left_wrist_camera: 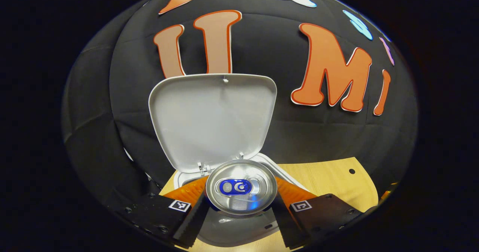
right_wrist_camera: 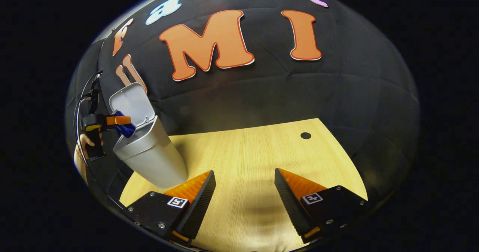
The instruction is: Press the lid of the desktop garbage bin to open it, pick up the crumpled paper on the desktop and throw it into the bin, then pick up the pop can on the desktop and drop it into the bin, and finally close the garbage bin lid.
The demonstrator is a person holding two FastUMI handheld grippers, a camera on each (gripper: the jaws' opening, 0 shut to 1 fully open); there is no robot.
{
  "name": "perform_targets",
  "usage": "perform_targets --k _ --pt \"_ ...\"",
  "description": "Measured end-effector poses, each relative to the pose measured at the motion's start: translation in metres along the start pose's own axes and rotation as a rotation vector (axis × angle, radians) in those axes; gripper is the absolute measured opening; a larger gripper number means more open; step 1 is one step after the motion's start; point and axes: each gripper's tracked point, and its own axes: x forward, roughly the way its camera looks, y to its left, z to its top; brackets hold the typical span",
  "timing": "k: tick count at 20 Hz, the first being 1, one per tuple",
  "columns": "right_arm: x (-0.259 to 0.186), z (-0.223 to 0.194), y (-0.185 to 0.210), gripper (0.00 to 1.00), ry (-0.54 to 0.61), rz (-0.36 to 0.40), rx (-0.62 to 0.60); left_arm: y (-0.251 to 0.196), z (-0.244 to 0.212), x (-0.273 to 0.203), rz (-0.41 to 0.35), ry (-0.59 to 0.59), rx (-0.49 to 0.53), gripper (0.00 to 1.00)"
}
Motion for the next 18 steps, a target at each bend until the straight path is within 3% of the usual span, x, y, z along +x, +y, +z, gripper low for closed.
perform_targets --k 4,7,8,13,15,18 --pt "0.000 -0.001 0.000 0.95 0.009 0.001 -0.001 -0.007 0.004 0.000 -0.045 -0.029 -0.042 0.84" --pt "0.001 -0.001 0.001 0.95 0.011 0.007 0.005 0.002 0.005 -0.002 0.003 -0.034 -0.040 0.87" --pt "0.001 -0.001 0.001 0.95 0.014 0.009 0.003 0.006 0.003 -0.002 0.020 -0.029 -0.034 0.96" --pt "0.004 -0.002 0.004 0.95 0.026 0.016 -0.011 0.010 0.012 -0.009 0.017 -0.080 -0.011 0.95" --pt "0.005 -0.003 0.005 0.95 0.031 0.019 -0.014 0.004 0.024 -0.016 -0.027 -0.122 0.031 0.95" --pt "0.008 -0.002 0.009 0.95 0.035 0.027 -0.017 0.027 0.045 -0.028 0.085 -0.183 0.097 0.95"
